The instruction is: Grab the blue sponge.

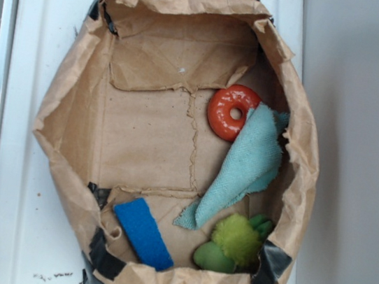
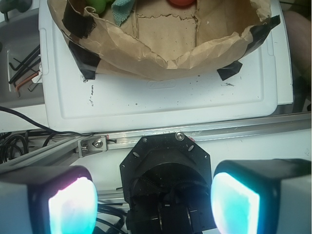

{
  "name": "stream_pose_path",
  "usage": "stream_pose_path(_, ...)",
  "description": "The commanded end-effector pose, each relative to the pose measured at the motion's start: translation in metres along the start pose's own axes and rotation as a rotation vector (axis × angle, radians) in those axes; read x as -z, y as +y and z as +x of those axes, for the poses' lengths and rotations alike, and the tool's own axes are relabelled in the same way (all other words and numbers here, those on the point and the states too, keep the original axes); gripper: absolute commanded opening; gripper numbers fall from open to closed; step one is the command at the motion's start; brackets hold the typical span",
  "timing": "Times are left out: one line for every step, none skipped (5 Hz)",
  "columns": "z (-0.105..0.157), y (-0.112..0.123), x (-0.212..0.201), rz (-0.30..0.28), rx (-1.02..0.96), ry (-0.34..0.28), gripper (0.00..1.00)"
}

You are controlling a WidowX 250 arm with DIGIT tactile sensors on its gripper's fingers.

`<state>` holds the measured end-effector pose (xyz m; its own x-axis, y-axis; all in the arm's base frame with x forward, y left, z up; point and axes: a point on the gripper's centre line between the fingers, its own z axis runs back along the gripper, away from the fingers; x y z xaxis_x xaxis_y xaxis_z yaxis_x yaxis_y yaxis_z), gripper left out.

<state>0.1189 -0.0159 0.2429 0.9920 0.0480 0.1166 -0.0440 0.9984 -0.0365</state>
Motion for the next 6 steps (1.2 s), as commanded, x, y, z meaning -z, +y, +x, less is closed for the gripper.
stream_pose_path(0.0, 0.0, 0.0, 0.0, 0.0, 0.0, 1.0)
stream_pose_path(0.049, -0.005, 0.013, 0.077, 0.067, -0.099, 1.0)
stream_pose_path(0.096, -0.005, 0.022, 0.07, 0.072, -0.122, 1.0)
stream_pose_path(0.119, 0.012, 0.04, 0.055, 0.058, -0.179, 1.0)
stream_pose_path(0.138, 0.022, 0.076, 0.113, 0.047, -0.166, 1.0)
stream_pose_path(0.145, 0.033, 0.116, 0.171, 0.026, -0.11, 1.0)
